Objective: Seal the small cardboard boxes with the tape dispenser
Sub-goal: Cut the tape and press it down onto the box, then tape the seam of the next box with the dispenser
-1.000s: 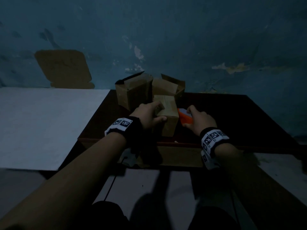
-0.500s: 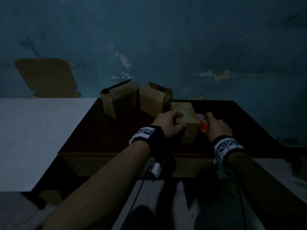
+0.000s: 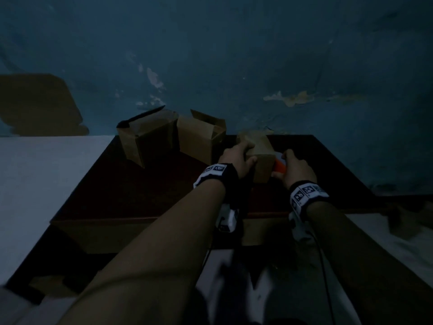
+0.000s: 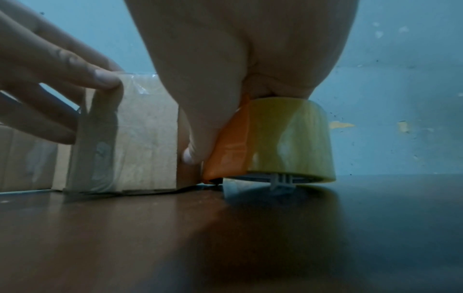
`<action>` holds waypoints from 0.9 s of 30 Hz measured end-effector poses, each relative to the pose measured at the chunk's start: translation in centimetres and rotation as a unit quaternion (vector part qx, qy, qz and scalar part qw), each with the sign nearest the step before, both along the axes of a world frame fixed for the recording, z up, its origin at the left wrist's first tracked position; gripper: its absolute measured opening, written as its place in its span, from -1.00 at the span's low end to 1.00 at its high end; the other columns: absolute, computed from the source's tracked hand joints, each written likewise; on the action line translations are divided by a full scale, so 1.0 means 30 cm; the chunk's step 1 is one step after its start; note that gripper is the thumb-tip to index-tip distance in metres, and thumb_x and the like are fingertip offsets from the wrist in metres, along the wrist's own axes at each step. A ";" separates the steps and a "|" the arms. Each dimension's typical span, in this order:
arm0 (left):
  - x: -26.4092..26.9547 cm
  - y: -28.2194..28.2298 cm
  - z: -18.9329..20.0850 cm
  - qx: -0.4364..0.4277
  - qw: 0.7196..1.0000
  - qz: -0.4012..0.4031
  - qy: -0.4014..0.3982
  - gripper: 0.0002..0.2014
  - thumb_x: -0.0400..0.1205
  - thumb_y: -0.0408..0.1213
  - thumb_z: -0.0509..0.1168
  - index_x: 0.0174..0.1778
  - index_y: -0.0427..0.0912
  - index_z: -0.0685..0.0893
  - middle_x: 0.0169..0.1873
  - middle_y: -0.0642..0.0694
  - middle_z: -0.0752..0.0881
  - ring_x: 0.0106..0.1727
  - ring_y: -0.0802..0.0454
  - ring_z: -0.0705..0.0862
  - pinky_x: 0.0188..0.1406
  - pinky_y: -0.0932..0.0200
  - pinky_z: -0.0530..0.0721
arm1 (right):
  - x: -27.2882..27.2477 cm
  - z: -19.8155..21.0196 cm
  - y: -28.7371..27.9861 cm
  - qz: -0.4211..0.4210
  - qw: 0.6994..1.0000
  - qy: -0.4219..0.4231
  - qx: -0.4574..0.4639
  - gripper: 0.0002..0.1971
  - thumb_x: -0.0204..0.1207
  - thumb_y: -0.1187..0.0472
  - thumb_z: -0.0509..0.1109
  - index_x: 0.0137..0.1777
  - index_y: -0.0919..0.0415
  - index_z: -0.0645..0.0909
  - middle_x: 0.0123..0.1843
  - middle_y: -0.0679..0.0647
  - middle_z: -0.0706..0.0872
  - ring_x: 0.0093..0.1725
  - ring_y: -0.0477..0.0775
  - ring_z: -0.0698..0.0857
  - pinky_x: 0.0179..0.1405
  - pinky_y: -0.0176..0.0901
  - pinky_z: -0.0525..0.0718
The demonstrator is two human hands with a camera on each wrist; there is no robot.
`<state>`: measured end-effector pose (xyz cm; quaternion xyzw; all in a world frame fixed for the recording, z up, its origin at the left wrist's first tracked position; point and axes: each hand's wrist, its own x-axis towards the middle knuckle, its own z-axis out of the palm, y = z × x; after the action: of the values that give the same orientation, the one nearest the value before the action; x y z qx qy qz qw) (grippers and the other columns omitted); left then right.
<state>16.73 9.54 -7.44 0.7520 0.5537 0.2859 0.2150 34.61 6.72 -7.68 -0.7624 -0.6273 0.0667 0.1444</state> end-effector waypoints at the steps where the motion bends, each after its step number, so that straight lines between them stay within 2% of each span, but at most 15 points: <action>1: 0.002 0.000 -0.001 -0.001 1.000 -0.001 -0.001 -0.56 0.66 -0.04 0.27 0.48 0.09 0.46 0.33 -0.20 0.62 0.28 -0.20 0.62 0.28 -0.09 0.63 | -0.001 0.000 0.000 -0.001 1.000 0.000 -0.001 -0.43 0.48 -0.01 0.49 0.37 0.14 0.32 0.17 0.35 0.63 0.13 0.39 0.65 0.02 0.11 0.61; 4: -0.005 -0.004 0.004 -0.015 1.000 -0.014 0.008 -0.51 0.67 -0.04 0.26 0.54 0.12 0.38 0.37 -0.21 0.59 0.31 -0.21 0.61 0.29 -0.09 0.62 | -0.002 0.003 -0.006 -0.003 1.000 0.002 -0.003 -0.43 0.48 -0.03 0.48 0.37 0.13 0.33 0.18 0.34 0.63 0.14 0.38 0.65 0.04 0.13 0.62; 8: -0.057 -0.027 0.037 -0.018 0.998 -0.051 0.023 -0.25 0.64 -0.04 0.30 0.68 0.20 0.01 0.47 -0.19 0.53 0.36 -0.21 0.59 0.29 0.03 0.61 | -0.002 0.019 -0.016 0.002 1.000 0.010 -0.013 -0.39 0.43 -0.10 0.51 0.35 0.09 0.34 0.20 0.27 0.63 0.16 0.35 0.65 0.09 0.11 0.61; 10: -0.117 -0.046 0.075 0.013 0.999 -0.049 0.016 -0.19 0.64 -0.09 0.32 0.69 0.18 -0.06 0.48 -0.19 0.52 0.36 -0.18 0.60 0.26 0.11 0.58 | 0.002 0.039 -0.016 0.011 1.000 0.015 -0.022 -0.33 0.38 -0.12 0.55 0.37 0.06 0.33 0.24 0.23 0.63 0.19 0.32 0.64 0.19 0.16 0.60; 12: -0.203 -0.060 0.125 0.050 0.998 -0.029 0.004 -0.24 0.63 -0.14 0.34 0.67 0.14 0.05 0.41 -0.19 0.57 0.31 -0.15 0.63 0.20 0.13 0.59 | 0.003 0.073 -0.016 0.024 0.999 0.026 -0.019 -0.30 0.34 -0.12 0.55 0.41 0.04 0.33 0.29 0.20 0.61 0.22 0.29 0.62 0.22 0.19 0.60; 14: -0.307 -0.060 0.172 0.074 0.997 0.022 0.005 -0.38 0.63 -0.16 0.32 0.60 0.07 0.25 0.22 -0.17 0.67 0.16 -0.13 0.69 0.12 0.08 0.66 | -0.009 0.114 -0.013 0.030 0.999 0.028 0.008 -0.32 0.35 -0.14 0.50 0.43 0.01 0.36 0.35 0.20 0.58 0.29 0.28 0.57 0.26 0.20 0.58; 16: -0.409 -0.053 0.210 0.089 0.992 0.081 0.025 -0.55 0.61 -0.15 0.31 0.45 -0.01 0.48 0.04 -0.15 0.70 0.05 -0.13 0.70 0.04 0.05 0.67 | -0.045 0.159 -0.010 0.033 0.998 0.023 0.038 -0.41 0.40 -0.19 0.41 0.39 0.00 0.43 0.38 0.19 0.54 0.36 0.28 0.50 0.30 0.22 0.54; 18: -0.505 -0.046 0.234 0.107 0.985 0.127 0.043 -0.66 0.59 -0.13 0.31 0.29 -0.06 0.60 -0.07 -0.11 0.67 0.00 -0.13 0.69 -0.09 0.11 0.60 | -0.112 0.195 -0.003 0.052 0.996 0.032 0.070 -0.51 0.43 -0.19 0.34 0.29 0.01 0.50 0.34 0.17 0.57 0.35 0.27 0.49 0.32 0.20 0.52; 20: -0.584 -0.044 0.246 0.134 0.975 0.165 0.059 -0.70 0.60 -0.08 0.30 0.22 -0.06 0.64 0.01 -0.16 0.65 0.07 -0.16 0.65 -0.08 0.10 0.54 | -0.194 0.224 0.011 0.082 0.989 0.050 0.116 -0.58 0.42 -0.16 0.32 0.20 0.03 0.53 0.25 0.17 0.61 0.30 0.26 0.52 0.30 0.18 0.52; 21: -0.619 -0.044 0.246 0.136 0.970 0.187 0.071 -0.68 0.60 -0.06 0.29 0.24 -0.04 0.64 0.11 -0.20 0.62 0.17 -0.19 0.60 0.02 0.05 0.55 | -0.241 0.237 0.020 0.098 0.984 0.056 0.139 -0.63 0.43 -0.13 0.32 0.16 0.04 0.54 0.23 0.16 0.61 0.29 0.25 0.50 0.30 0.16 0.51; 24: -0.710 -0.042 0.219 0.119 0.954 0.247 0.121 -0.52 0.55 -0.01 0.31 0.41 0.02 0.54 0.37 -0.24 0.44 0.41 -0.28 0.36 0.34 -0.16 0.47 | -0.401 0.274 0.045 0.142 0.976 0.060 0.154 -0.69 0.47 -0.06 0.32 0.15 0.04 0.54 0.22 0.14 0.57 0.33 0.22 0.44 0.24 0.12 0.52; 27: -0.786 -0.029 0.171 0.087 0.951 0.274 0.117 -0.34 0.50 0.04 0.37 0.55 0.10 0.38 0.56 -0.22 0.23 0.57 -0.30 0.18 0.41 -0.29 0.43 | -0.564 0.281 0.081 0.184 0.971 0.048 0.142 -0.71 0.48 -0.02 0.32 0.17 0.03 0.54 0.23 0.12 0.56 0.35 0.21 0.43 0.25 0.13 0.52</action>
<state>-6.84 8.68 -2.33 0.6153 0.7326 0.2911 -0.0039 17.68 9.16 0.74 -0.6014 -0.7523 0.0390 0.2660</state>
